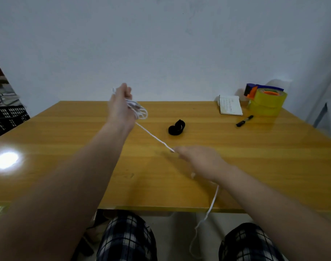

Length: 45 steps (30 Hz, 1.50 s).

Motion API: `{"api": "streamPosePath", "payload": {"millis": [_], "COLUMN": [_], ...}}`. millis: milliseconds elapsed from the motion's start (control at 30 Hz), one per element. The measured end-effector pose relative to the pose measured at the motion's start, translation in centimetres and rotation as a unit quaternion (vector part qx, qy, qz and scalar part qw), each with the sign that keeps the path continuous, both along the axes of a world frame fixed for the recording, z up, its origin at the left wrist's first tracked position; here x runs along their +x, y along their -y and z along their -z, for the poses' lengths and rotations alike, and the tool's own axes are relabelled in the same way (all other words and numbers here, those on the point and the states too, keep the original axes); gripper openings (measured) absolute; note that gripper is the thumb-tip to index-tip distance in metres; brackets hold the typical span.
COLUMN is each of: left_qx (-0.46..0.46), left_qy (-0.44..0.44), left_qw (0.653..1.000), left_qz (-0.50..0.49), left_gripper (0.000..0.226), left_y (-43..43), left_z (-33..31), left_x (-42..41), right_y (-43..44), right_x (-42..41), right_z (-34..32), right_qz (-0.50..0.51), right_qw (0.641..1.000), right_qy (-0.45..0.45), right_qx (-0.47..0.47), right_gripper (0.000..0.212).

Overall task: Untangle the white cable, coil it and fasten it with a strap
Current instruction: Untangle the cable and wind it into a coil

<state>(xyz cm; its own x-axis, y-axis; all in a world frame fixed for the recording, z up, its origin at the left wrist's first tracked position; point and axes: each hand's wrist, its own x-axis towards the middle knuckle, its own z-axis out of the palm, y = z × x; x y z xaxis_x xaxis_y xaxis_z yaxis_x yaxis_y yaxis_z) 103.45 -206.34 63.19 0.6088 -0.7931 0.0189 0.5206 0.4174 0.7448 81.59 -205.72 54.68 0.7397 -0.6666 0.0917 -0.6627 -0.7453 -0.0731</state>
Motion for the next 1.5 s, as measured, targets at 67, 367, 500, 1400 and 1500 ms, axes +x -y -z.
{"api": "streamPosePath", "payload": {"millis": [67, 367, 500, 1400, 1500], "left_qx": [0.038, 0.13, 0.129, 0.112, 0.11], "left_qy": [0.079, 0.335, 0.378, 0.228, 0.244], "left_qw": [0.996, 0.932, 0.908, 0.925, 0.909], "left_qz": [-0.024, 0.047, 0.13, 0.281, 0.32], "left_gripper": [0.024, 0.022, 0.038, 0.053, 0.051], "left_y": [-0.5, -0.7, -1.4, -5.0, -5.3], "left_z": [1.2, 4.1, 4.6, 7.4, 7.4], "left_x": [0.7, -2.0, -4.0, -6.4, -6.2], "right_y": [0.3, 1.6, 1.4, 2.4, 2.5], "right_x": [-1.2, -1.3, -0.6, -1.8, -2.1], "right_z": [-0.5, -3.5, -4.5, -3.0, -3.0], "right_qz": [0.006, -0.131, -0.133, -0.014, 0.045], "right_qw": [0.997, 0.955, 0.953, 0.891, 0.858], "right_qy": [0.067, 0.206, 0.234, 0.382, 0.433], "right_qx": [-0.032, -0.166, -0.141, 0.246, 0.271], "right_gripper": [0.039, 0.024, 0.023, 0.02, 0.042]}}
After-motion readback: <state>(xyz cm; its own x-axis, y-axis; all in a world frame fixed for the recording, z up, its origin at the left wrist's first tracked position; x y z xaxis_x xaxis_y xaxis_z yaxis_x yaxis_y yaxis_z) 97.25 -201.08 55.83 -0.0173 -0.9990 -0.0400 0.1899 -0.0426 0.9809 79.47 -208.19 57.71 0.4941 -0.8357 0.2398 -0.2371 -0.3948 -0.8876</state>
